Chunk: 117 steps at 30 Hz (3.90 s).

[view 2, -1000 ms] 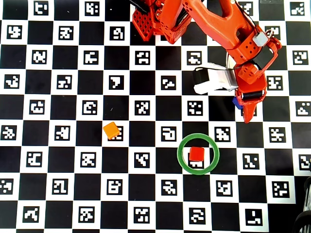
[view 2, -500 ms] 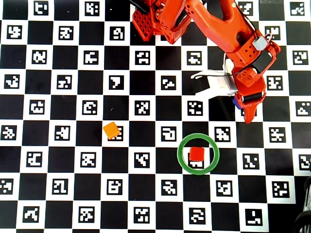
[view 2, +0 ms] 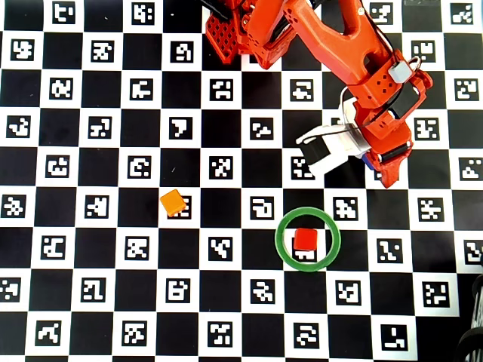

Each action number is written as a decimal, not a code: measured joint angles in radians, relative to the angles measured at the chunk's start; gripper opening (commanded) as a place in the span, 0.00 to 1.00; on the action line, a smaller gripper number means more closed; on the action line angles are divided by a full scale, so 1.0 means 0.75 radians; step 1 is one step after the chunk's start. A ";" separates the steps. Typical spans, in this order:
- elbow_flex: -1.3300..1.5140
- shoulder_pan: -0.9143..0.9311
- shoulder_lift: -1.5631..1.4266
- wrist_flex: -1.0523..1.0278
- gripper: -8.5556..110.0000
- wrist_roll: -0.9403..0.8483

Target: Grab the red cube then put it in the green circle then put the blue cube on top and finally the orange cube on top

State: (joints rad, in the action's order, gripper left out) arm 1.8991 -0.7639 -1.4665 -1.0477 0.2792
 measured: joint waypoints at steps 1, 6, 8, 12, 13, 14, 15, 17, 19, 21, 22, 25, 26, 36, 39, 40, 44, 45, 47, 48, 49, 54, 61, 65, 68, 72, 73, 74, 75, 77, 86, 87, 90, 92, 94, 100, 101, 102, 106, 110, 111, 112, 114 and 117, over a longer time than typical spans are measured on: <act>-0.006 0.000 0.008 -0.006 0.40 -0.002; -0.016 0.000 0.020 -0.022 0.39 -0.014; -0.016 0.000 0.022 -0.022 0.38 -0.012; -0.022 -0.006 0.022 -0.022 0.34 -0.033; -0.031 -0.008 0.022 -0.025 0.33 -0.035; -0.039 -0.008 0.022 -0.025 0.31 -0.041; -0.045 -0.008 0.022 -0.025 0.29 -0.049; -0.059 -0.008 0.029 -0.025 0.24 -0.047; -0.070 -0.008 0.039 -0.025 0.19 -0.049; -0.070 -0.008 0.041 -0.025 0.12 -0.049; -0.070 -0.008 0.043 -0.025 0.10 -0.043; -0.070 -0.008 0.043 -0.025 0.06 -0.033; -0.070 -0.008 0.043 -0.025 0.06 -0.022; -0.288 0.014 0.043 -0.243 0.06 0.057; -0.417 0.055 0.043 -0.342 0.06 0.110; -0.460 0.072 0.043 -0.372 0.06 0.129; -0.614 0.151 0.053 -0.475 0.06 0.211; -0.642 0.176 0.063 -0.495 0.06 0.229; -0.691 0.227 0.080 -0.509 0.06 0.227; -0.714 0.254 0.084 -0.517 0.06 0.225; -0.738 0.284 0.090 -0.534 0.06 0.221; -0.924 0.440 0.174 -0.622 0.06 0.147; -1.158 0.562 0.331 -0.757 0.06 0.039; -1.223 0.595 0.407 -0.777 0.06 0.035; -1.258 0.618 0.452 -0.781 0.06 0.035; -1.301 0.644 0.501 -0.781 0.06 0.027; -1.305 0.652 0.513 -0.781 0.06 0.029; -1.313 0.659 0.528 -0.781 0.06 0.027; -1.313 0.667 0.540 -0.781 0.06 0.018; -1.313 0.681 0.562 -0.781 0.06 0.010; -1.313 0.710 0.650 -0.710 0.06 0.002; -1.313 0.710 0.657 -0.699 0.06 -0.006; -1.313 0.710 0.671 -0.677 0.06 -0.002; -1.313 0.710 0.679 -0.667 0.06 -0.006; -1.313 0.712 0.681 -0.661 0.06 -0.006; -1.313 0.726 0.697 -0.661 0.05 -0.035; -1.313 0.726 0.702 -0.661 0.05 -0.037; -1.313 0.730 0.704 -0.661 0.05 -0.035; -1.313 0.730 0.704 -0.661 0.06 -0.037; -1.313 0.730 0.704 -0.661 0.13 -0.037; -1.313 0.730 0.704 -0.661 0.17 -0.037; -1.313 0.730 0.704 -0.661 0.20 -0.037; -1.313 0.730 0.704 -0.691 0.32 -0.025; -1.327 0.730 0.704 -0.730 0.32 -0.053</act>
State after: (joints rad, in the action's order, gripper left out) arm 0.9035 -0.2163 -0.9388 -1.5953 0.2393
